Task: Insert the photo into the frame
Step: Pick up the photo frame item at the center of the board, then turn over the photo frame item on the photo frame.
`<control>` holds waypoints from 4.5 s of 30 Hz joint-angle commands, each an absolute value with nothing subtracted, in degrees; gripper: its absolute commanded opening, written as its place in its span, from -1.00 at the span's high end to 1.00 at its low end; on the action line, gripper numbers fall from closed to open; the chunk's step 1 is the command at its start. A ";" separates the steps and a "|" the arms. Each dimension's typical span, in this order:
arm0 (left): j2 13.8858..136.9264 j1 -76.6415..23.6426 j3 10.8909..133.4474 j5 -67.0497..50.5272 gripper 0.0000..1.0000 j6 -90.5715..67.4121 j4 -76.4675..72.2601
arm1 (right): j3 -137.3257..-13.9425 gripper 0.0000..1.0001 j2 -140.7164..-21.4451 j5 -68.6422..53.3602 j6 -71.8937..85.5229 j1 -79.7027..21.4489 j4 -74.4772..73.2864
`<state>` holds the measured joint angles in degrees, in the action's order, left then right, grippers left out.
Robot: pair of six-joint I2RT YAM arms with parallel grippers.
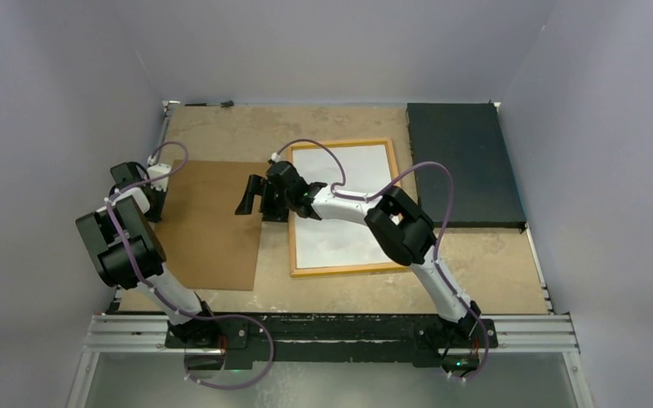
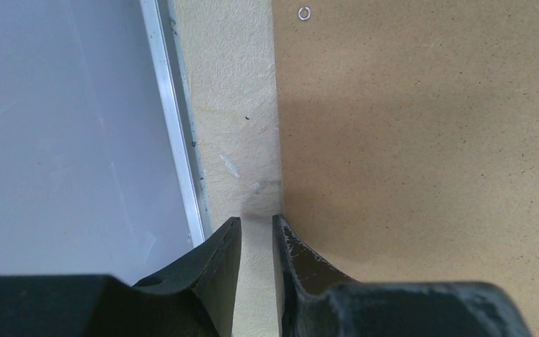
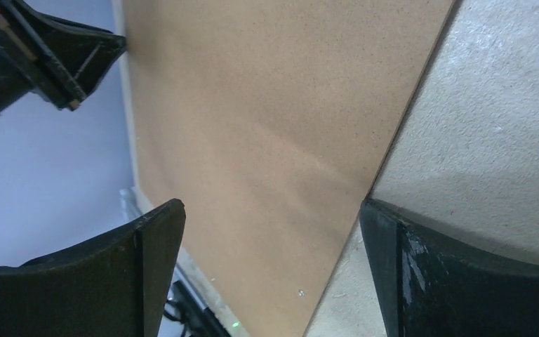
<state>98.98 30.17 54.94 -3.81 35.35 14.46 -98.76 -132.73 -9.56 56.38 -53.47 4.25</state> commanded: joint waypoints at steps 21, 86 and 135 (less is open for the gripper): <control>100.30 19.92 52.89 -23.38 0.75 34.20 32.06 | -75.62 -0.70 -116.70 -22.34 77.38 -52.01 52.97; 33.93 8.52 43.55 -40.59 -0.47 92.68 21.80 | -85.24 1.00 -103.06 -23.53 87.92 -34.55 39.52; 45.60 8.40 77.77 -50.38 1.00 93.55 49.70 | -67.58 -0.89 -72.05 -36.37 -40.81 -34.65 14.34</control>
<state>45.50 8.54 73.82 -46.19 90.13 52.38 -66.28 -72.77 -36.71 -32.88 -31.57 14.81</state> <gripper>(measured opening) 0.011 0.954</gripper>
